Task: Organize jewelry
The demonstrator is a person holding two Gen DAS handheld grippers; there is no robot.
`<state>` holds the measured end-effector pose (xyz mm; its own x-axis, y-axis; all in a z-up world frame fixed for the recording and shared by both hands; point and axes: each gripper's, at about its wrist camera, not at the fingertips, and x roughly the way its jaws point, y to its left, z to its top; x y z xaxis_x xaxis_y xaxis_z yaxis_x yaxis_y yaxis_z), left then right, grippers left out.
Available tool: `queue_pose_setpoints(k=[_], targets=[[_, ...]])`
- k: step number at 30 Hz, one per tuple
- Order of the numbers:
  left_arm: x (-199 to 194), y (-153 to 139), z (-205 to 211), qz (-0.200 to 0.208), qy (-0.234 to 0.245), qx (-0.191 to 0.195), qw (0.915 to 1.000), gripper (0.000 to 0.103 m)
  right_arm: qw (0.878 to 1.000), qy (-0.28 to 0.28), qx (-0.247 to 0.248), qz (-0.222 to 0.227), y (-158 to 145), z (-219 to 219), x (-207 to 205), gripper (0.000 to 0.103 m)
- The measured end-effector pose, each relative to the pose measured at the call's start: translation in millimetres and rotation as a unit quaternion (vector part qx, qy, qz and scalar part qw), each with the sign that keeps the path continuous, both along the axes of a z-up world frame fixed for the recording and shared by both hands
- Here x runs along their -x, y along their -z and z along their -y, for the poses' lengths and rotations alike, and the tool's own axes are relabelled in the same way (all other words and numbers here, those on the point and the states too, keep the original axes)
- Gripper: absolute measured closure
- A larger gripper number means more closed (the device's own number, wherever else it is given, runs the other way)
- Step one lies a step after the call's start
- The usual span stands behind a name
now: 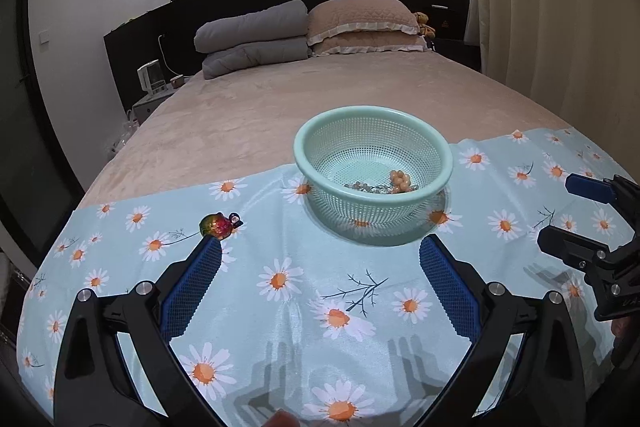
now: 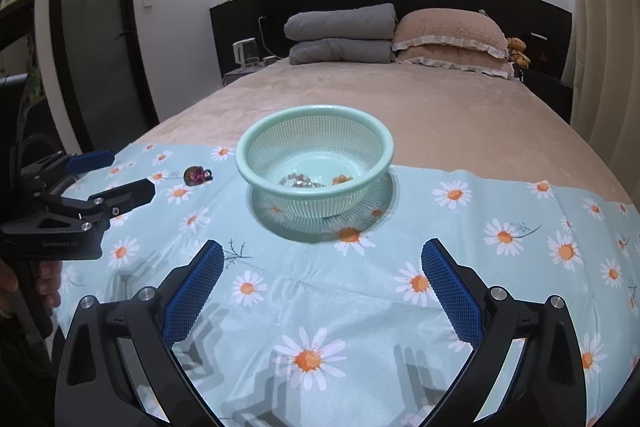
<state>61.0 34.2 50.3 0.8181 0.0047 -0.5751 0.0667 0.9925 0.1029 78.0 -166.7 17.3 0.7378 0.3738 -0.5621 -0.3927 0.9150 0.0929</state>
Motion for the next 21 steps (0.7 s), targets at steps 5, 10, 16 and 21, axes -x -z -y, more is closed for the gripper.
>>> queue_pose_setpoints(k=[5, 10, 16, 21], targets=[[-1, 5, 0, -0.019, -0.007, 0.025, 0.9995, 0.006, 1.000, 0.017, 0.000, -0.004, 5, 7, 3, 0.008], [3, 4, 3, -0.005, 0.007, 0.036, 0.9993, 0.006, 1.000, 0.025, -0.002, 0.002, 2, 12, 3, 0.008], [6, 6, 9, -0.009, 0.013, 0.022, 0.9996, 0.006, 1.000, 0.024, -0.004, -0.002, 3, 11, 4, 0.008], [6, 8, 2, -0.022, -0.003, 0.049, 0.9986, 0.006, 1.000, 0.023, -0.001, -0.002, 3, 8, 7, 0.008]])
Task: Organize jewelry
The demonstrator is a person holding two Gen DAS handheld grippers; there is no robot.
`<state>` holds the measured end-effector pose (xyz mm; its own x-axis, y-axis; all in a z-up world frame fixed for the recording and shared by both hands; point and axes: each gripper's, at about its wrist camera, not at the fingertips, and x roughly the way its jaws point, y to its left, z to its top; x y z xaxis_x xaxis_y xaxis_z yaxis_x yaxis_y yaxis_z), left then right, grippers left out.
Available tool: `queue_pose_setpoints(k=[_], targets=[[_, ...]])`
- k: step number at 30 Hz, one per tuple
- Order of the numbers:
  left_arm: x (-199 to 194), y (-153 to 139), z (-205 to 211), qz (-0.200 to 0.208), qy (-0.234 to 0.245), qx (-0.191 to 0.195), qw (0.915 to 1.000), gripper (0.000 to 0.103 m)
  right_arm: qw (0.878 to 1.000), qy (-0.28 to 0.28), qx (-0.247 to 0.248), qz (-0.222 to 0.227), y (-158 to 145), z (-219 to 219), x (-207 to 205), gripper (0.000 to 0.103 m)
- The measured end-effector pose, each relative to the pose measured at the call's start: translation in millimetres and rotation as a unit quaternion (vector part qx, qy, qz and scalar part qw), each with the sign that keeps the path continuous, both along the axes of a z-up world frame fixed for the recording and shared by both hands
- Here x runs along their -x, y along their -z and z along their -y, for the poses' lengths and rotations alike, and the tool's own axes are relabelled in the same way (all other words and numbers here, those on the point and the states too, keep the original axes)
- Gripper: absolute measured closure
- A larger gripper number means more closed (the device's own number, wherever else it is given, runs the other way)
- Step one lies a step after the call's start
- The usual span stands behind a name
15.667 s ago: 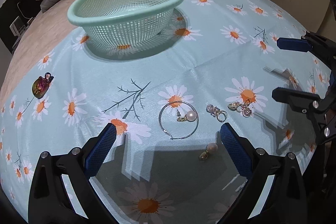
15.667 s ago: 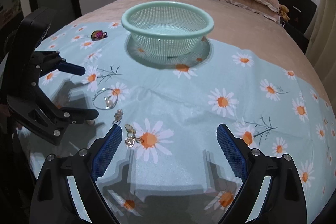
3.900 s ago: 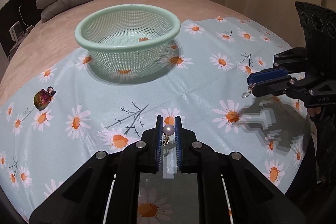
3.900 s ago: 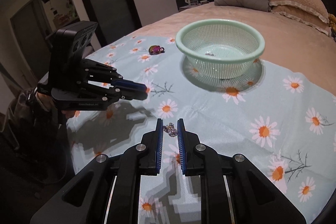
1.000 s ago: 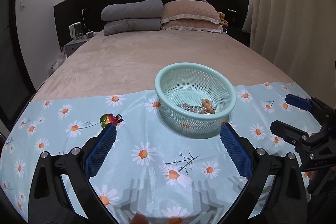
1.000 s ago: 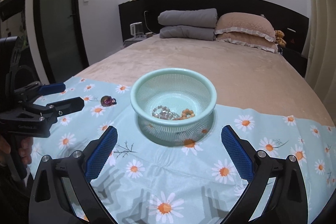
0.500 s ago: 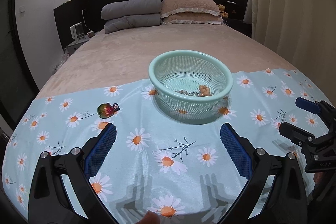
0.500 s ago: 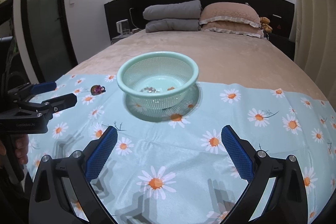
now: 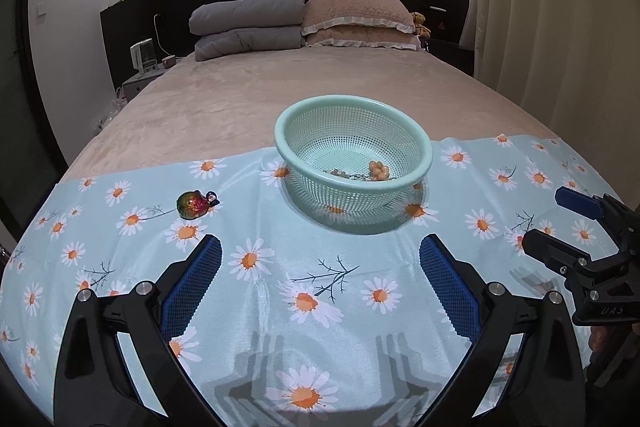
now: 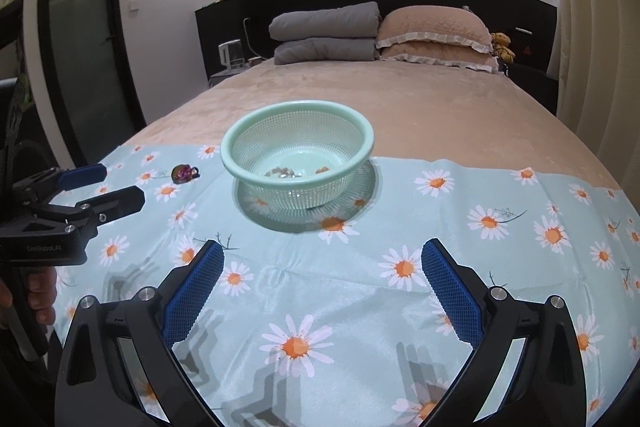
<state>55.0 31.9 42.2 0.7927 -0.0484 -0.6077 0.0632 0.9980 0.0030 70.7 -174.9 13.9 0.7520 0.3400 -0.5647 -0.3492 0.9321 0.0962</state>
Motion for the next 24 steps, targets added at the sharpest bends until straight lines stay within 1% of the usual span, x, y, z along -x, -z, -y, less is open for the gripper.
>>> queue_pose_setpoints(k=[1, 5, 9, 17, 20, 24], targets=[[0.2, 0.9, -0.5, -0.001, 0.000, 0.000, 1.0000, 0.006, 1.000, 0.000, 0.001, 0.000, 0.2, 0.3, 0.8, 0.008], [3.6, 2.0, 3.5, 0.005, 0.000, -0.022, 0.9997, 0.006, 1.000, -0.002, 0.003, -0.004, 1.2, -0.3, 1.8, 0.008], [4.9, 0.1, 3.4, 0.012, -0.007, -0.028, 0.9995, 0.006, 1.000, -0.005, 0.007, -0.003, 1.3, -1.6, 3.1, 0.008], [7.2, 2.7, 2.5, 0.014, -0.004, -0.029, 0.9995, 0.006, 1.000, -0.005, 0.015, -0.006, 1.7, -4.3, 4.4, 0.008], [7.3, 3.7, 0.6, 0.010, -0.001, -0.018, 0.9998, 0.006, 1.000, -0.004, 0.019, -0.004, 0.7, -4.7, 5.5, 0.008], [9.1, 4.3, 1.1, 0.014, 0.000, -0.029, 0.9995, 0.006, 1.000, -0.001, 0.018, -0.006, 1.3, -3.3, 5.7, 0.008]])
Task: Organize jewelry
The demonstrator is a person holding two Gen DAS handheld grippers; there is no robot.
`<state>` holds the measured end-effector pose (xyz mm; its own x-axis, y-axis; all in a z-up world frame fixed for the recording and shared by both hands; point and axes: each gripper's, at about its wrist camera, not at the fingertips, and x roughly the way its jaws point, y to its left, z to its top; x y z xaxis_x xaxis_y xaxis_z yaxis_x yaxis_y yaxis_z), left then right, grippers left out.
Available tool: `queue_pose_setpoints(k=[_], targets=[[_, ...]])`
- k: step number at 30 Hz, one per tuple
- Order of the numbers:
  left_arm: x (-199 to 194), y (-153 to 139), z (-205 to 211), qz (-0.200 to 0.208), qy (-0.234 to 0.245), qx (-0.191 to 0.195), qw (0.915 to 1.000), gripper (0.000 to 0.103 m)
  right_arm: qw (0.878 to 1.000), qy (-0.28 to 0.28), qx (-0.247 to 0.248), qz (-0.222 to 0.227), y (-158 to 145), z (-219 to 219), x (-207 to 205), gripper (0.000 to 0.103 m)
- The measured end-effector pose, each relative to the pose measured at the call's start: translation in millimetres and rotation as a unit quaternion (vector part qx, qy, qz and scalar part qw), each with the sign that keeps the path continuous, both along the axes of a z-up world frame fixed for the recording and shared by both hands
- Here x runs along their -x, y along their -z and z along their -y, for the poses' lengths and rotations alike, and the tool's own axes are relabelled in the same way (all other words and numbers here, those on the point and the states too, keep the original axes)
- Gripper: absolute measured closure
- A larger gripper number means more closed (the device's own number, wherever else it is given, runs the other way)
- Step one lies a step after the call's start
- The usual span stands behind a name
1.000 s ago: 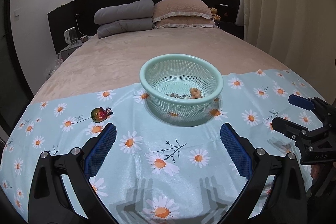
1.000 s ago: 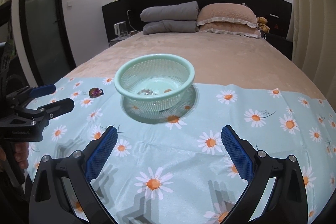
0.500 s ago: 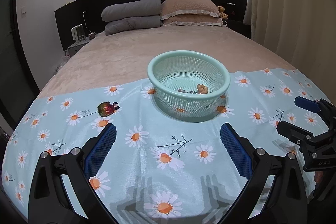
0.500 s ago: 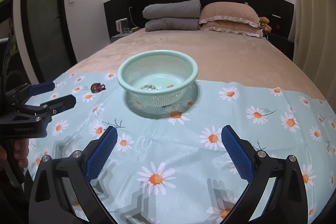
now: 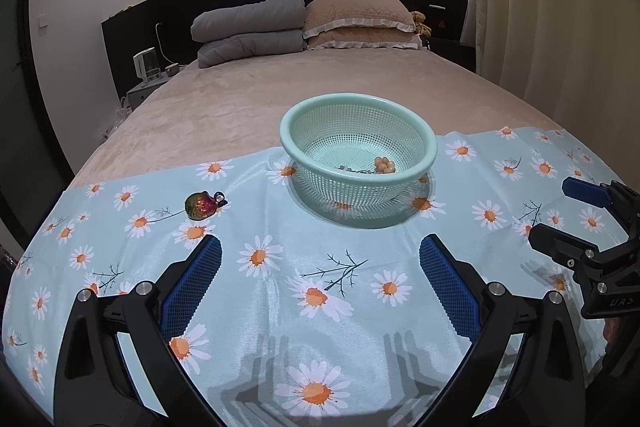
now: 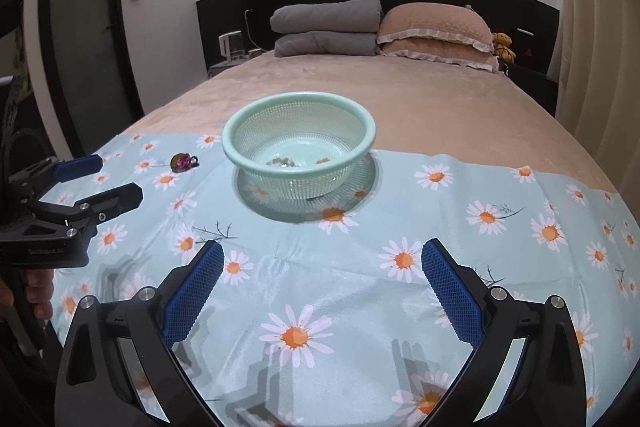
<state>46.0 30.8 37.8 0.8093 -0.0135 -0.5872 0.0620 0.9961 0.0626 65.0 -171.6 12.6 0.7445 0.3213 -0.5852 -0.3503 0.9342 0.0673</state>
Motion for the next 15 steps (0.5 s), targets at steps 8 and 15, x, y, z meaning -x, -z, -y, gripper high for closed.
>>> queue_pose_setpoints(k=[8, 15], targets=[[0.0, 3.8, 3.9, -0.008, 0.014, -0.014, 0.9998, 0.006, 1.000, 0.003, 0.005, -0.007, 0.7, -1.7, -2.3, 0.008], [-2.7, 5.5, -1.1, -0.016, 0.007, -0.009, 0.9998, 0.006, 1.000, -0.001, 0.005, -0.013, 2.8, -2.9, -3.9, 0.008]])
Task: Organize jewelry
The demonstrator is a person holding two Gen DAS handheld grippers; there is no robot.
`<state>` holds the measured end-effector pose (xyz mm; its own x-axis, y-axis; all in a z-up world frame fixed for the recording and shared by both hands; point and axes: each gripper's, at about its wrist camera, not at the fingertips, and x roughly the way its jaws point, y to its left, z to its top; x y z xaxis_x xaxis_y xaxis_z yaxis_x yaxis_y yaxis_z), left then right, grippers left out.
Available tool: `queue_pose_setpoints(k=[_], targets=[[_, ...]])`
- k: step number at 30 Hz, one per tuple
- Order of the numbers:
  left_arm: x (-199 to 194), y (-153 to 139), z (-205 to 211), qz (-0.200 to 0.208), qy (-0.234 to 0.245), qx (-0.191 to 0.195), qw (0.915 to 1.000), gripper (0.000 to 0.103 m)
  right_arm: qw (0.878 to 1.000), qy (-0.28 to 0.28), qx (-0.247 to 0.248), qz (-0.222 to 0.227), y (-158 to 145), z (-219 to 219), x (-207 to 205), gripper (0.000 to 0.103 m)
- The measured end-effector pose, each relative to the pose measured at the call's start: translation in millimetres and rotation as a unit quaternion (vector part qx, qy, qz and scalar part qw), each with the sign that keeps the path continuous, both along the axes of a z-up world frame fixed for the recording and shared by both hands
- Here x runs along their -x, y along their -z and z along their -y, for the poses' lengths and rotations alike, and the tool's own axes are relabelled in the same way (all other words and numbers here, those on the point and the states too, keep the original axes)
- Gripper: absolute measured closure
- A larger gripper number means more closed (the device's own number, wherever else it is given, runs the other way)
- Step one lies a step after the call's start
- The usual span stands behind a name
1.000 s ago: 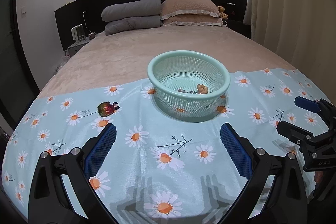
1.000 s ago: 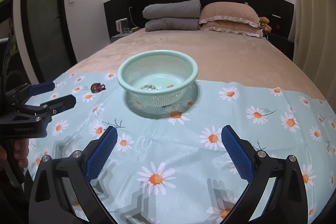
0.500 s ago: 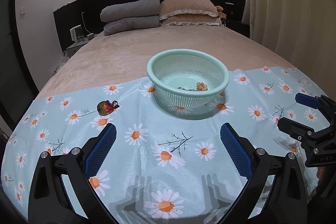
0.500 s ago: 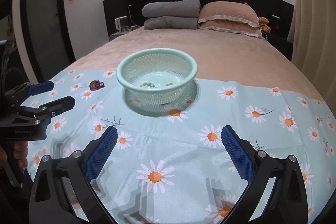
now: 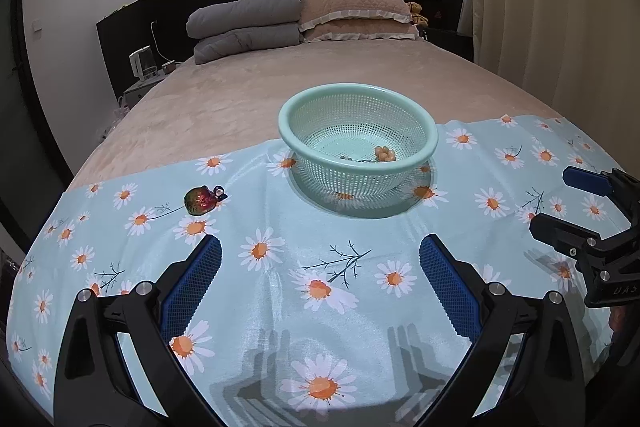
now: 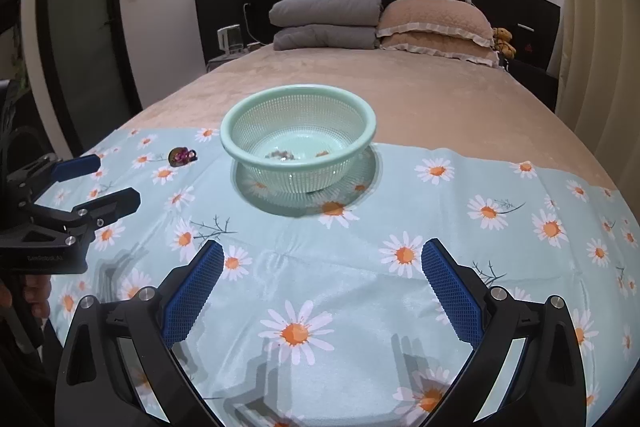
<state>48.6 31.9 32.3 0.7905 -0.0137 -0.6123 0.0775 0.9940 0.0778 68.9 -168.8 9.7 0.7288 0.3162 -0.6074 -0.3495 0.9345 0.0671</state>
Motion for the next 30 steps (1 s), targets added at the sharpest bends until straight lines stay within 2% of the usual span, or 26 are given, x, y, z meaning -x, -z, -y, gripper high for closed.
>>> queue_pose_setpoints(k=[21, 30], targets=[[-3, 0, -2, -0.003, 0.002, 0.011, 0.9999, 0.006, 1.000, -0.004, 0.011, -0.003, -2, 3, 0, 0.008], [-4, -1, -13, -0.009, -0.026, 0.030, 0.9992, 0.006, 1.000, -0.004, 0.018, -0.008, 2, 3, 0, 0.008]])
